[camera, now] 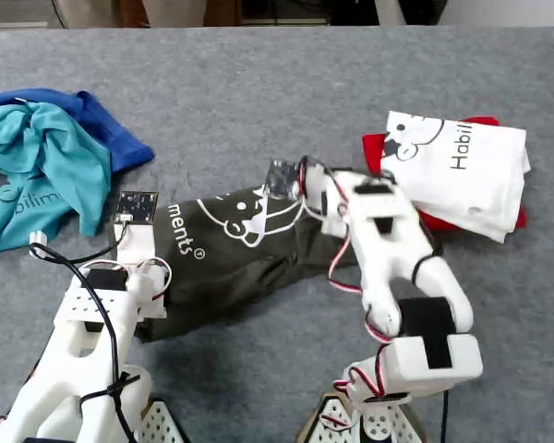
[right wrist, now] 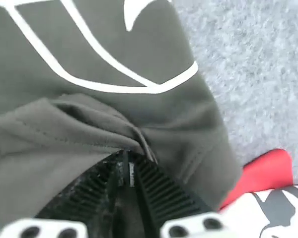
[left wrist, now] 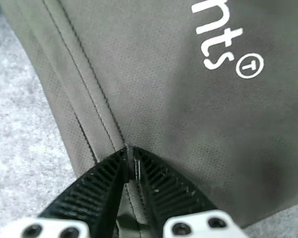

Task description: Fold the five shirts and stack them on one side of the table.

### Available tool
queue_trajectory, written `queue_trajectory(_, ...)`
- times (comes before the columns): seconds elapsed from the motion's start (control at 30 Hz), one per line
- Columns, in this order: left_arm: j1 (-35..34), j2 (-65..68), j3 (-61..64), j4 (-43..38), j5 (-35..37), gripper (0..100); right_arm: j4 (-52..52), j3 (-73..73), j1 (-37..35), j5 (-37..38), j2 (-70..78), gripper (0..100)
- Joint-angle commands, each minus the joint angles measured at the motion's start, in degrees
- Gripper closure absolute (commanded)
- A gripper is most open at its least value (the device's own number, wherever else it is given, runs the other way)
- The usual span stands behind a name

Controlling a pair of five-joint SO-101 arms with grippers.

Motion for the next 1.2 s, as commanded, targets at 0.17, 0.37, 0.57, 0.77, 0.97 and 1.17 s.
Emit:
queue_trajectory(0.17, 0.4, 0.0, -0.7, 0.3, -0.3, 98, 17.5, -14.2, -6.6, -1.3, -3.6, 99.7)
queue_trajectory(0.37, 0.3, 0.0, -0.6, 0.4, 0.1, 98, 4.9, -11.0, -7.3, -1.5, 9.7, 99.7)
queue_trajectory(0.57, 0.3, 0.0, -0.6, 0.4, 0.1, 98, 22.8, -23.8, -7.3, -5.7, 8.0, 99.7)
queue_trajectory(0.77, 0.3, 0.0, -0.6, 0.4, 0.1, 98, 38.1, -34.7, -9.2, -9.2, -7.6, 99.7)
queue_trajectory(0.97, 0.4, 0.0, -2.5, 1.4, -0.2, 98, 42.6, -30.1, -4.6, -9.3, -17.0, 99.7)
queue_trajectory(1.17, 7.1, 0.4, -24.9, 13.5, 0.2, 98, 42.6, -25.4, 15.0, -8.8, -20.2, 99.7)
